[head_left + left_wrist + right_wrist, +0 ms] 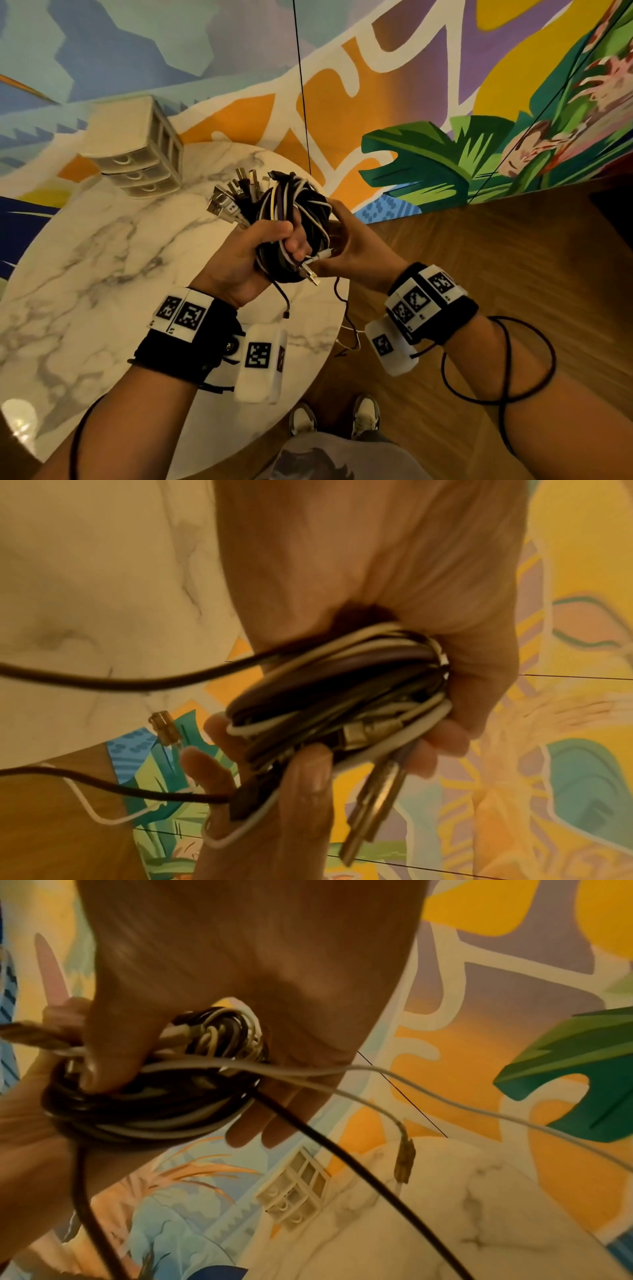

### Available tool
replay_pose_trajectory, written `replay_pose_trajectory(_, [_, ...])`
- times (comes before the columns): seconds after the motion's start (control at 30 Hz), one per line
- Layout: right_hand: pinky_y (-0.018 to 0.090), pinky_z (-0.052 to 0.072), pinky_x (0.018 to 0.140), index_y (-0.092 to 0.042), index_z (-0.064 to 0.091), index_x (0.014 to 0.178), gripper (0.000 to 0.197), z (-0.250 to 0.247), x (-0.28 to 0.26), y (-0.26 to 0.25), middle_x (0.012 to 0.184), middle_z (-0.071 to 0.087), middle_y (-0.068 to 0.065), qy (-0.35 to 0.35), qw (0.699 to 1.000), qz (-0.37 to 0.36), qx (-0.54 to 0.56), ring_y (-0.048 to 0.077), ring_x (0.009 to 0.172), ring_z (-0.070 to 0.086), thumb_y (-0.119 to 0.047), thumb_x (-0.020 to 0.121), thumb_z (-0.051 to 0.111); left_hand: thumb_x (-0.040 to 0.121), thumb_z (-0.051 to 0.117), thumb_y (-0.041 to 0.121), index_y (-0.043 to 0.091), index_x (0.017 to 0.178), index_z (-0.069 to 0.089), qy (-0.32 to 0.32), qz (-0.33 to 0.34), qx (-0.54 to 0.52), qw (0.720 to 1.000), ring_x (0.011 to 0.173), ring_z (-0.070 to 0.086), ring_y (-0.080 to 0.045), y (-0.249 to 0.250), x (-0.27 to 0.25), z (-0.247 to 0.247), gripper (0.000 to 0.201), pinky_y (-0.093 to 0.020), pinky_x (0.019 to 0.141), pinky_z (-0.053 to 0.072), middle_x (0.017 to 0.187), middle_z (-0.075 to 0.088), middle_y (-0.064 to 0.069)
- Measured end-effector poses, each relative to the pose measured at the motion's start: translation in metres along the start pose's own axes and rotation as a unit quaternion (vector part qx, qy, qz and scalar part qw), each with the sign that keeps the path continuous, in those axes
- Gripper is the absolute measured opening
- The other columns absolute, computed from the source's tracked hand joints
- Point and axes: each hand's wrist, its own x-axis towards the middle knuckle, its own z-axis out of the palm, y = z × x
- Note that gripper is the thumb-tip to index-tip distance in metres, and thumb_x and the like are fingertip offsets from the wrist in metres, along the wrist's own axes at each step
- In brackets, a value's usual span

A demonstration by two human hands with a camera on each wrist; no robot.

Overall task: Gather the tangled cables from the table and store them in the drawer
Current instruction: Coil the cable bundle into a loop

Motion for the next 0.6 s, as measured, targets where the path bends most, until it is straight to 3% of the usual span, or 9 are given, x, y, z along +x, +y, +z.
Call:
replay_pose_trajectory(0.1, [0.036,0.058,0.081,-0.021,0.036,0.138,0.075,0.004,0.002,0.007,0.112,0.065,0.009,0.025,0.999,0.004,-0.034,0.022,0.097,0.066,-0.006,0.076,0.076,0.064,0.076,0.018,0.011,0.083,0.061,0.047,0.019,0.005,0.999,0.059,0.053,-0.015,-0.003,0.000,-0.001,0.025,-0.029,0.082,0.052,0.059,0.051,0.001])
replay_pose_trajectory(0.2, [0.014,0.049,0.082,-0.027,0.034,0.141,0.081,0.009,0.000,0.014,0.122,0.056,-0.002,0.100,0.988,-0.005,-0.114,0.009,0.111,0.055,-0.026,0.073,0.080,0.076,0.054,0.008,0.008,0.080,0.057,0.121,0.059,0.025,0.991,0.059,0.053,-0.016,-0.006,0.002,0.001,0.005,-0.029,0.082,0.053,0.058,0.051,-0.001])
replay_pose_trajectory(0.27, [0.008,0.041,0.079,-0.028,0.039,0.134,0.077,0.011,-0.005,0.017,0.121,0.051,-0.006,0.153,0.972,-0.034,-0.175,0.005,0.107,0.050,-0.036,0.069,0.081,0.076,0.053,0.008,0.009,0.070,0.063,0.154,0.066,0.041,0.985,0.059,0.054,-0.016,-0.007,0.003,-0.002,0.011,-0.030,0.082,0.052,0.057,0.053,-0.002])
replay_pose_trajectory(0.33, [0.009,0.039,0.070,-0.026,0.047,0.120,0.061,0.013,-0.013,0.019,0.106,0.053,-0.008,0.181,0.962,-0.048,-0.200,0.003,0.091,0.051,-0.037,0.069,0.080,0.076,0.057,0.009,0.012,0.060,0.065,0.183,0.074,0.076,0.977,0.060,0.055,-0.016,-0.006,0.005,-0.004,0.019,-0.030,0.077,0.051,0.057,0.056,-0.002])
replay_pose_trajectory(0.43, [0.013,0.039,0.057,-0.016,0.058,0.089,0.020,0.019,-0.022,0.022,0.076,0.057,-0.007,0.187,0.970,0.000,-0.157,0.003,0.062,0.048,-0.026,0.080,0.073,0.086,0.057,0.004,0.016,0.049,0.064,0.214,0.092,0.116,0.965,0.058,0.055,-0.014,-0.005,0.009,-0.005,0.039,-0.028,0.065,0.045,0.054,0.058,0.001])
replay_pose_trajectory(0.47, [0.015,0.039,0.054,-0.013,0.061,0.080,0.018,0.022,-0.023,0.021,0.068,0.058,-0.003,0.181,0.975,0.036,-0.120,0.004,0.056,0.048,-0.030,0.087,0.066,0.088,0.055,0.003,0.016,0.050,0.064,0.223,0.103,0.126,0.961,0.057,0.055,-0.014,-0.005,0.011,-0.006,0.041,-0.028,0.064,0.045,0.054,0.059,0.001])
replay_pose_trajectory(0.5, [0.019,0.041,0.052,-0.011,0.064,0.075,0.031,0.026,-0.022,0.018,0.063,0.059,0.002,0.162,0.980,0.083,-0.082,0.007,0.052,0.050,-0.036,0.092,0.057,0.088,0.056,0.002,0.015,0.054,0.065,0.230,0.114,0.139,0.956,0.057,0.056,-0.014,-0.006,0.013,-0.006,0.038,-0.028,0.061,0.046,0.055,0.060,0.001])
replay_pose_trajectory(0.6, [0.023,0.043,0.048,-0.005,0.068,0.087,0.059,0.040,-0.010,0.003,0.071,0.069,0.012,0.092,0.973,0.205,0.052,0.019,0.060,0.064,-0.051,0.098,0.033,0.085,0.060,-0.001,0.010,0.075,0.067,0.243,0.126,0.209,0.939,0.065,0.063,-0.017,-0.012,0.017,-0.003,0.017,-0.026,0.064,0.053,0.064,0.066,0.000])
